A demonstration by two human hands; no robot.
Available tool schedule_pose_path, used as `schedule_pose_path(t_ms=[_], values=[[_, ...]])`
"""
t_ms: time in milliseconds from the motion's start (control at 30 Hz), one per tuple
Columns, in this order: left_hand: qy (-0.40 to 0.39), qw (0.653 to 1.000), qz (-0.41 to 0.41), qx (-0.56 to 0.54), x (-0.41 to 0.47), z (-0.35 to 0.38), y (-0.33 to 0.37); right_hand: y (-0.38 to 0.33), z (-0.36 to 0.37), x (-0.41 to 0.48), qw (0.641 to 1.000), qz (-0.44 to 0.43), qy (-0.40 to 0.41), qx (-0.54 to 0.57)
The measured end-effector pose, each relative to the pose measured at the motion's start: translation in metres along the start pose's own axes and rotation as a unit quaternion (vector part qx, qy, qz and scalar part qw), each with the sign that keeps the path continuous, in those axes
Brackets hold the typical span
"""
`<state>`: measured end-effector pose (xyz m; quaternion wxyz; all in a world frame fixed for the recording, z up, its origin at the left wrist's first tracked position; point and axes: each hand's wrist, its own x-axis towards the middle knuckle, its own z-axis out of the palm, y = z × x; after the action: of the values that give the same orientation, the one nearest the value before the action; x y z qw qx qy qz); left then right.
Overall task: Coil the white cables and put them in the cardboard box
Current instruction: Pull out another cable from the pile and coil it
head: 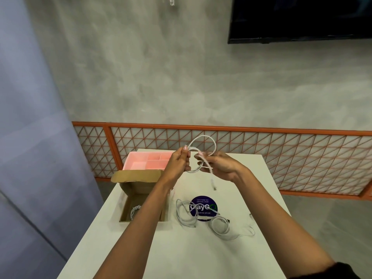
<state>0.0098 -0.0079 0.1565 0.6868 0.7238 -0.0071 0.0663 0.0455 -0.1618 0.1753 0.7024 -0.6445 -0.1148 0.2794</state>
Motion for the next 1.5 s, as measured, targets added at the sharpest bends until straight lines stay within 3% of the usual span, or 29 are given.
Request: schedule_pose_path(t_ms=[133, 267, 400, 467, 533, 600, 633, 767, 833, 1067, 1267, 1400, 1500], values=[[-0.019, 1.000, 0.005, 0.011, -0.001, 0.000, -0.001, -0.002, -0.003, -0.003, 0.997, 0.063, -0.053, 0.012], [-0.031, 0.999, 0.015, 0.030, -0.003, 0.001, -0.001, -0.007, -0.004, -0.005, 0.993, 0.100, -0.056, -0.020], [-0.007, 0.999, -0.002, 0.036, -0.004, 0.004, -0.002, -0.014, -0.004, -0.005, 0.981, 0.083, 0.045, -0.172], [0.011, 0.999, -0.012, 0.030, -0.004, 0.007, -0.003, -0.018, 0.001, -0.004, 0.938, 0.068, 0.144, -0.308], [0.030, 0.999, -0.012, 0.036, -0.003, 0.011, -0.002, -0.022, 0.011, -0.003, 0.861, 0.069, 0.244, -0.442], [0.050, 0.998, -0.009, 0.044, -0.002, 0.015, -0.001, -0.025, 0.018, -0.001, 0.801, 0.044, 0.319, -0.505], [0.059, 0.997, -0.003, 0.045, -0.001, 0.016, 0.001, -0.025, 0.019, 0.000, 0.794, 0.026, 0.328, -0.512], [0.090, 0.994, 0.026, 0.054, 0.002, 0.011, 0.003, -0.027, 0.019, -0.003, 0.864, -0.039, 0.249, -0.435], [0.099, 0.992, 0.036, 0.070, 0.002, 0.009, 0.002, -0.026, 0.020, -0.005, 0.883, -0.054, 0.209, -0.416], [0.159, 0.969, 0.076, 0.173, 0.012, 0.002, -0.002, -0.016, 0.029, 0.002, 0.869, -0.200, 0.194, -0.409], [0.150, 0.967, 0.058, 0.198, 0.006, 0.000, -0.016, -0.038, 0.025, 0.001, 0.961, -0.228, 0.120, -0.099], [0.113, 0.945, 0.043, 0.303, 0.003, 0.008, -0.025, -0.047, 0.024, 0.002, 0.971, -0.222, 0.087, 0.026], [0.100, 0.940, 0.047, 0.323, 0.001, 0.010, -0.035, -0.046, 0.026, 0.003, 0.965, -0.217, 0.096, 0.108]])
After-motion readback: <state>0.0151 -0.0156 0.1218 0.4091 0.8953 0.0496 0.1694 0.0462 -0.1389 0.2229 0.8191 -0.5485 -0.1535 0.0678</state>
